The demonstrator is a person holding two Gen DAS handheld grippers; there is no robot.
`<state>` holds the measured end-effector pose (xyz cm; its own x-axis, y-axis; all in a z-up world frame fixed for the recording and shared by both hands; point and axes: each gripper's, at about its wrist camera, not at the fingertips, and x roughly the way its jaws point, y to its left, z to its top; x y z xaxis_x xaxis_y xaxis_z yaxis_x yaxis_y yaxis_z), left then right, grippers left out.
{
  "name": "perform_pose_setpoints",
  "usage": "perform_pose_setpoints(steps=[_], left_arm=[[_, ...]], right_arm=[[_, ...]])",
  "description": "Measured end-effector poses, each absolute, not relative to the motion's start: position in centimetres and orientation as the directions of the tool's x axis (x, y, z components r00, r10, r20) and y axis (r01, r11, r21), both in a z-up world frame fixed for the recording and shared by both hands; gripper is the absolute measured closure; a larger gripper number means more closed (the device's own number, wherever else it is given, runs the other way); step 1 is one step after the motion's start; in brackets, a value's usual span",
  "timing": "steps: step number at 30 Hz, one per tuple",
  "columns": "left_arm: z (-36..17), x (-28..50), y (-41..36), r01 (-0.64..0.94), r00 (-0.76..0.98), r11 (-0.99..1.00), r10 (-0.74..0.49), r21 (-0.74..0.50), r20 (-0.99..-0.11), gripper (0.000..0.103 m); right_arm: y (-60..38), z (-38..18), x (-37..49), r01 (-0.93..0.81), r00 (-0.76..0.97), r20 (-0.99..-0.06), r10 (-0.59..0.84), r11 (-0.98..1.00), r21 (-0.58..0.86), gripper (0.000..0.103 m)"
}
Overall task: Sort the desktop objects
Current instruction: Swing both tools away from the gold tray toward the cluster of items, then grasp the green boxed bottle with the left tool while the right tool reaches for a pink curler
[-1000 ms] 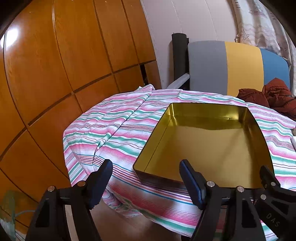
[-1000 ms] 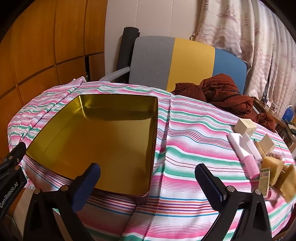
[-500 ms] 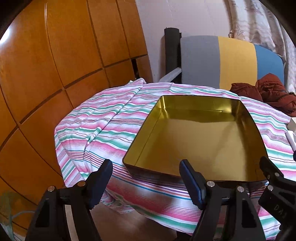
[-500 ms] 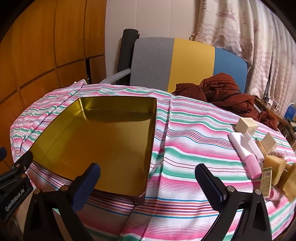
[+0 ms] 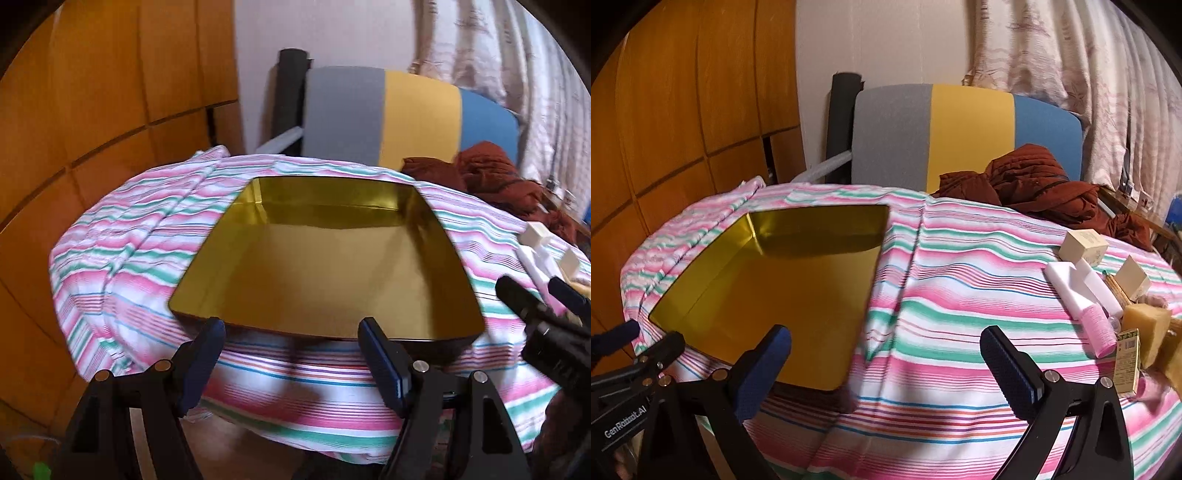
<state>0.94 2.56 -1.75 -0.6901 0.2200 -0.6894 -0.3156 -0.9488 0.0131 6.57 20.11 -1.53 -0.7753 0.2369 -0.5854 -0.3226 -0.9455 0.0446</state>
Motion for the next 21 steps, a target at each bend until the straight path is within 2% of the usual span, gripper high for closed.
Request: perform_pose_setpoints(steps=[7, 16, 21], left_arm=[[-0.9, 2.0, 5.8, -0.542, -0.543, -0.820, 0.511, -0.187, -0.667, 0.027], [-2.0, 4.8, 14.4, -0.741, -0.387, -0.655, 0.598, -0.150, -0.702, 0.027], [-3.8, 6.0, 17.0, -0.791, -0.326, -0.595, 0.605, -0.141, -0.726, 0.027]], right_arm=[[26.4, -0.8, 12.4, -0.297, -0.849, -0.503, 0.159, -0.932, 0.207, 0.000], [35.0, -1.8, 20.5, -0.402, -0.827, -0.529, 0.188, -0.857, 0.323, 0.000], [39.3, -2.2, 22.0, -0.414, -0.824, -0.544, 0.159, -0.824, 0.386, 0.000]])
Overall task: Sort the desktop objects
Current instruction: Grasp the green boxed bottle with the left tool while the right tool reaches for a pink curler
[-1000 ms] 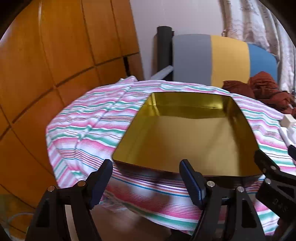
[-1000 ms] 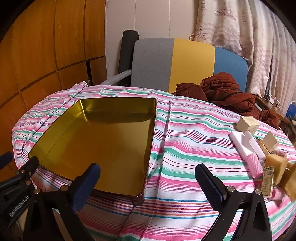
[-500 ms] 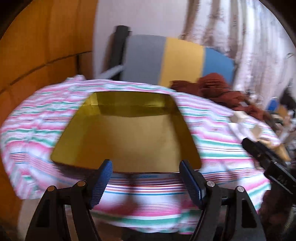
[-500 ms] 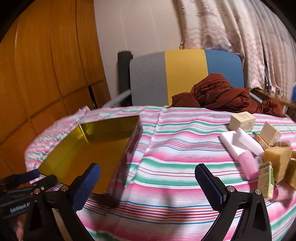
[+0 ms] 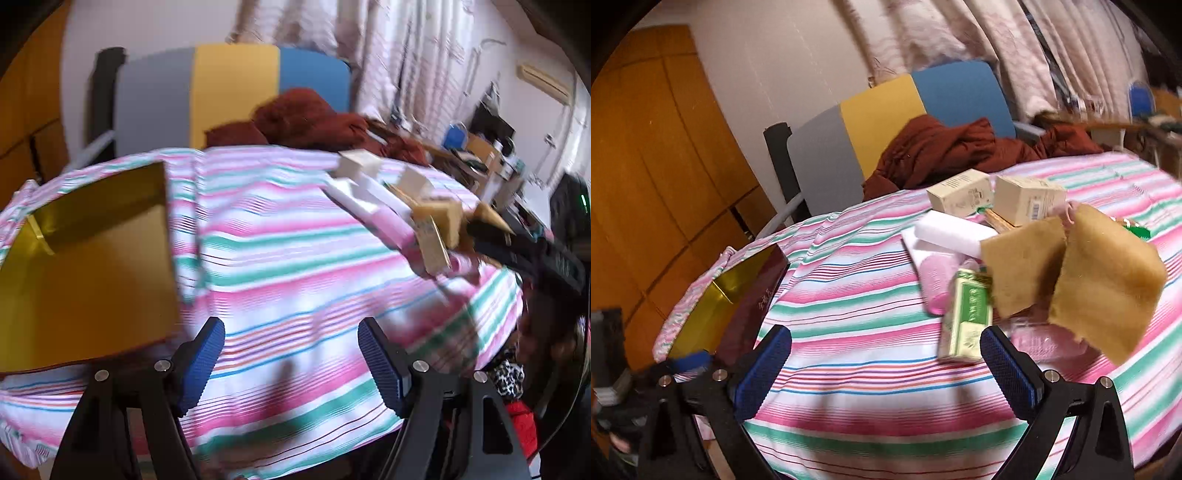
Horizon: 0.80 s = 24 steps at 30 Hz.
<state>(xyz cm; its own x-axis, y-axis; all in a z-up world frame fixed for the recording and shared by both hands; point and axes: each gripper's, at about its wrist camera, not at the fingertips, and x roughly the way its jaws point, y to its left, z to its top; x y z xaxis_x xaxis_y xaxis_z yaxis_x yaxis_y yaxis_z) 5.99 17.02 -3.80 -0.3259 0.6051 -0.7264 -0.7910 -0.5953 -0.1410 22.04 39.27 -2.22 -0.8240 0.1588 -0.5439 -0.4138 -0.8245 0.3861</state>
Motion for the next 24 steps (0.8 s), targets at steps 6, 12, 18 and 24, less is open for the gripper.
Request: perform_pose_setpoints(steps=[6, 12, 18, 24], left_arm=[[-6.0, 7.0, 19.8, -0.837, -0.260, -0.530, 0.601, -0.134, -0.756, 0.027], [-8.0, 7.1, 20.8, -0.846, -0.254, -0.522, 0.570, -0.106, -0.781, 0.027], [-8.4, 7.5, 20.8, -0.848, -0.273, -0.524, 0.564, -0.082, -0.779, 0.026], [-8.7, 7.8, 21.2, -0.857, -0.278, -0.510, 0.576, -0.072, -0.769, 0.019]], right_arm=[[43.1, -3.7, 20.4, -0.422, -0.822, -0.561, 0.095, -0.762, 0.491, 0.000], [45.1, -5.2, 17.9, -0.480, -0.790, -0.603, 0.113, -0.727, 0.492, 0.000], [43.3, -5.7, 15.8, -0.318, -0.829, -0.555, -0.071, -0.756, 0.573, 0.000], [41.1, -5.4, 16.6, -0.145, -0.856, -0.452, -0.251, -0.723, 0.676, 0.000]])
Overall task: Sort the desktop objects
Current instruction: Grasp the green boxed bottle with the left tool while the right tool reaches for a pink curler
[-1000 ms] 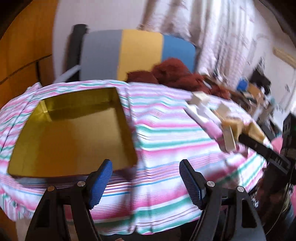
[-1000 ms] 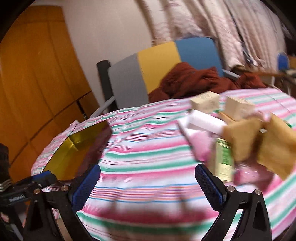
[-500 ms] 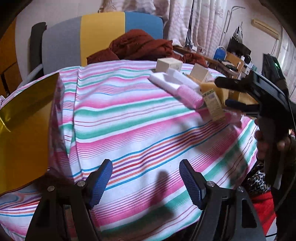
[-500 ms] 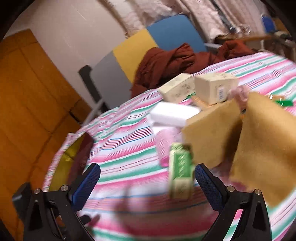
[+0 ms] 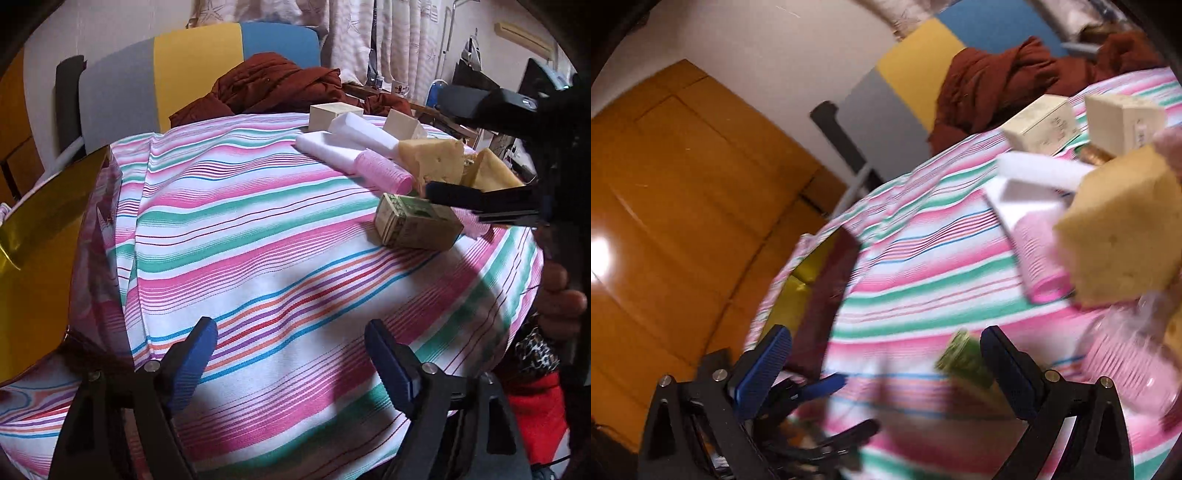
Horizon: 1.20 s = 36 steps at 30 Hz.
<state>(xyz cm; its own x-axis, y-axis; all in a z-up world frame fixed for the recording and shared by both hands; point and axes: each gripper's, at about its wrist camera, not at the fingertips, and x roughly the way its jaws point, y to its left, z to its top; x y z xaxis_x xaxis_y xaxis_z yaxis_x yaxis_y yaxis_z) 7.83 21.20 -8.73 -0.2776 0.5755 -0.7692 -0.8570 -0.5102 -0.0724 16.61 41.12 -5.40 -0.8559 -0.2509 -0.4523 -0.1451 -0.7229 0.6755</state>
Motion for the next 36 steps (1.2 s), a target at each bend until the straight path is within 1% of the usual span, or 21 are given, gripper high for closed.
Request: perform_pose_setpoints(steps=[1, 4, 6, 8, 10, 12, 16, 19, 21, 23, 30, 33, 36], left_arm=[[-8.8, 7.9, 21.3, -0.858, -0.278, -0.508, 0.577, -0.071, -0.768, 0.019], [-9.0, 8.1, 21.4, -0.863, -0.280, -0.501, 0.583, -0.066, -0.763, 0.009], [-9.1, 8.2, 21.6, -0.866, -0.282, -0.497, 0.587, -0.063, -0.759, 0.007], [-9.1, 8.1, 21.6, -0.868, -0.265, -0.489, 0.603, -0.086, -0.752, 0.000], [-9.1, 7.9, 21.2, -0.861, -0.259, -0.495, 0.624, -0.117, -0.737, 0.000], [-9.1, 7.9, 21.3, -0.860, -0.261, -0.496, 0.627, -0.118, -0.734, 0.000], [-9.0, 8.3, 22.0, -0.860, -0.281, -0.504, 0.592, -0.075, -0.755, 0.000], [-8.5, 8.2, 23.3, -0.879, -0.250, -0.471, 0.592, -0.077, -0.766, 0.001], [-8.1, 8.0, 24.5, -0.895, -0.216, -0.437, 0.601, -0.090, -0.770, 0.006], [-7.7, 7.8, 25.6, -0.910, -0.181, -0.402, 0.608, -0.103, -0.773, 0.019], [-6.4, 7.1, 29.4, -0.952, -0.057, -0.270, 0.623, -0.146, -0.780, 0.021], [-6.4, 7.4, 31.2, -0.972, 0.014, -0.175, 0.620, -0.156, -0.784, 0.021], [-6.9, 7.2, 33.1, -0.978, 0.054, -0.127, 0.605, -0.164, -0.794, 0.021]], right_arm=[[41.0, -5.3, 17.2, -0.155, -0.855, -0.462, -0.237, -0.732, 0.664, 0.000], [41.3, -4.5, 19.6, -0.208, -0.855, -0.490, -0.169, -0.753, 0.624, 0.000], [41.8, -3.4, 21.7, -0.236, -0.866, -0.485, -0.118, -0.760, 0.606, 0.000], [42.3, -2.3, 23.7, -0.265, -0.877, -0.476, -0.061, -0.766, 0.586, 0.000], [42.8, -1.6, 25.4, -0.291, -0.882, -0.471, -0.019, -0.764, 0.576, 0.000], [43.5, -1.8, 26.5, -0.318, -0.881, -0.473, 0.001, -0.742, 0.591, 0.000], [44.5, -3.8, 27.2, -0.361, -0.871, -0.492, 0.003, -0.683, 0.635, 0.000], [44.4, -5.0, 26.8, -0.367, -0.865, -0.502, -0.008, -0.672, 0.643, 0.000], [44.4, -5.3, 26.7, -0.366, -0.863, -0.505, -0.008, -0.678, 0.637, 0.000], [44.6, -5.4, 26.9, -0.366, -0.863, -0.505, -0.003, -0.685, 0.630, 0.000], [45.4, -6.4, 28.1, -0.374, -0.871, -0.490, 0.016, -0.668, 0.643, 0.000], [45.7, -7.1, 28.1, -0.374, -0.870, -0.492, 0.006, -0.657, 0.654, 0.000], [46.0, -7.8, 27.9, -0.376, -0.867, -0.498, -0.003, -0.654, 0.657, 0.000]])
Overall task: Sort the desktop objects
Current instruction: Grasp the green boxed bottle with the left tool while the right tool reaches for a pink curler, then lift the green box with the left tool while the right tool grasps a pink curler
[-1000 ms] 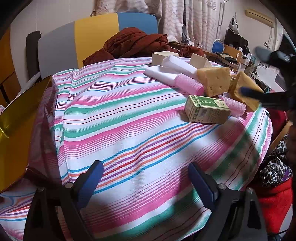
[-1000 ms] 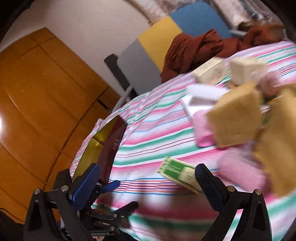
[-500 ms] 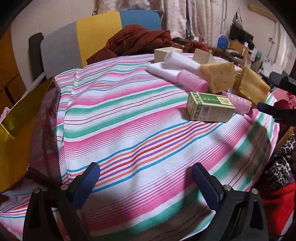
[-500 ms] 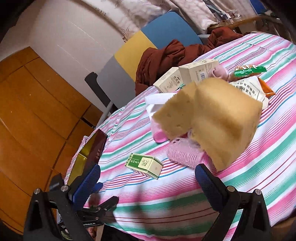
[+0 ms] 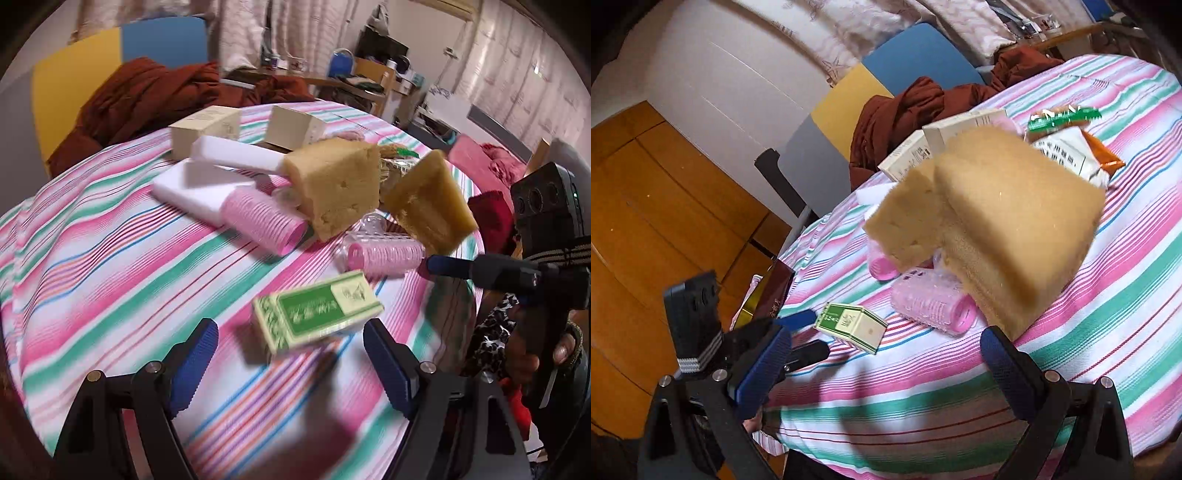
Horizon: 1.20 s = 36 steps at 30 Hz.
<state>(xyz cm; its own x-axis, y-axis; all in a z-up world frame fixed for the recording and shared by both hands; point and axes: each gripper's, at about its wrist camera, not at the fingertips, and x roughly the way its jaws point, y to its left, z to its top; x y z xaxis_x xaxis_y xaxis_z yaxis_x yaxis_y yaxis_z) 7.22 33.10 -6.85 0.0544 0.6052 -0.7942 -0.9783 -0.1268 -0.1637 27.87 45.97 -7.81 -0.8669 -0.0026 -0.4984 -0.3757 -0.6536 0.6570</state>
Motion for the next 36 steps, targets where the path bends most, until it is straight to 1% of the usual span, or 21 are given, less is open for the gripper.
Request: perform_pose_setpoints(steps=[7, 10, 12, 14, 15, 16, 17, 18, 21, 24, 27, 29, 32, 35, 36], left_arm=[[-7.8, 6.9, 35.0, -0.986, 0.079, -0.076, 0.580, -0.150, -0.811, 0.021], [-8.0, 7.1, 35.0, -0.984, 0.087, -0.078, 0.577, -0.161, -0.812, 0.023], [-8.0, 7.3, 34.6, -0.987, 0.067, -0.082, 0.579, -0.140, -0.813, 0.030], [-8.0, 7.2, 34.3, -0.983, 0.072, -0.097, 0.586, -0.158, -0.807, 0.046], [-8.0, 7.2, 34.2, -0.979, 0.081, -0.103, 0.590, -0.174, -0.804, 0.051], [-7.9, 7.0, 33.8, -0.974, 0.096, -0.108, 0.594, -0.198, -0.799, 0.061], [-7.9, 6.9, 33.3, -0.968, 0.115, -0.111, 0.599, -0.224, -0.793, 0.067], [-7.8, 6.8, 32.8, -0.963, 0.128, -0.114, 0.603, -0.244, -0.787, 0.067], [-7.8, 6.7, 31.3, -0.957, 0.117, -0.141, 0.611, -0.253, -0.783, 0.067], [-7.4, 6.4, 29.6, -0.952, 0.077, -0.188, 0.615, -0.241, -0.785, 0.067], [-7.1, 6.2, 28.0, -0.948, 0.016, -0.241, 0.620, -0.209, -0.785, 0.067], [-7.0, 6.3, 27.7, -0.947, 0.001, -0.251, 0.620, -0.200, -0.785, 0.067], [-7.0, 6.3, 27.3, -0.945, -0.021, -0.267, 0.621, -0.186, -0.784, 0.066], [-6.9, 6.4, 26.8, -0.943, -0.043, -0.283, 0.621, -0.173, -0.783, 0.066], [-6.9, 6.4, 26.7, -0.942, -0.050, -0.289, 0.621, -0.168, -0.783, 0.066]], right_arm=[[46.3, -8.3, 27.3, -0.373, -0.865, -0.502, -0.011, -0.655, 0.657, 0.000], [46.5, -8.1, 26.8, -0.366, -0.871, -0.491, -0.014, -0.649, 0.667, 0.000], [46.6, -8.1, 26.1, -0.366, -0.874, -0.487, -0.010, -0.645, 0.670, 0.000], [46.5, -8.1, 25.2, -0.368, -0.871, -0.491, -0.010, -0.648, 0.667, 0.000], [46.4, -8.1, 24.7, -0.363, -0.871, -0.492, -0.015, -0.653, 0.664, 0.000], [46.3, -8.1, 24.2, -0.359, -0.870, -0.493, -0.020, -0.659, 0.661, 0.000], [46.1, -8.0, 23.8, -0.345, -0.871, -0.490, -0.036, -0.665, 0.663, 0.000], [45.8, -8.0, 23.3, -0.323, -0.873, -0.483, -0.060, -0.670, 0.668, 0.000], [44.6, -7.8, 22.7, -0.255, -0.873, -0.467, -0.139, -0.686, 0.682, 0.000], [43.3, -7.7, 22.5, -0.192, -0.865, -0.454, -0.213, -0.695, 0.693, 0.000], [42.2, -7.2, 23.2, -0.179, -0.847, -0.477, -0.233, -0.721, 0.669, 0.000], [41.0, -6.9, 23.9, -0.185, -0.819, -0.527, -0.227, -0.765, 0.617, 0.000], [40.2, -6.5, 25.3, -0.265, -0.792, -0.599, -0.118, -0.818, 0.511, 0.000], [40.5, -6.3, 26.1, -0.365, -0.774, -0.633, 0.024, -0.833, 0.416, 0.000], [40.6, -6.5, 25.7, -0.389, -0.760, -0.647, 0.051, -0.834, 0.392, 0.000]])
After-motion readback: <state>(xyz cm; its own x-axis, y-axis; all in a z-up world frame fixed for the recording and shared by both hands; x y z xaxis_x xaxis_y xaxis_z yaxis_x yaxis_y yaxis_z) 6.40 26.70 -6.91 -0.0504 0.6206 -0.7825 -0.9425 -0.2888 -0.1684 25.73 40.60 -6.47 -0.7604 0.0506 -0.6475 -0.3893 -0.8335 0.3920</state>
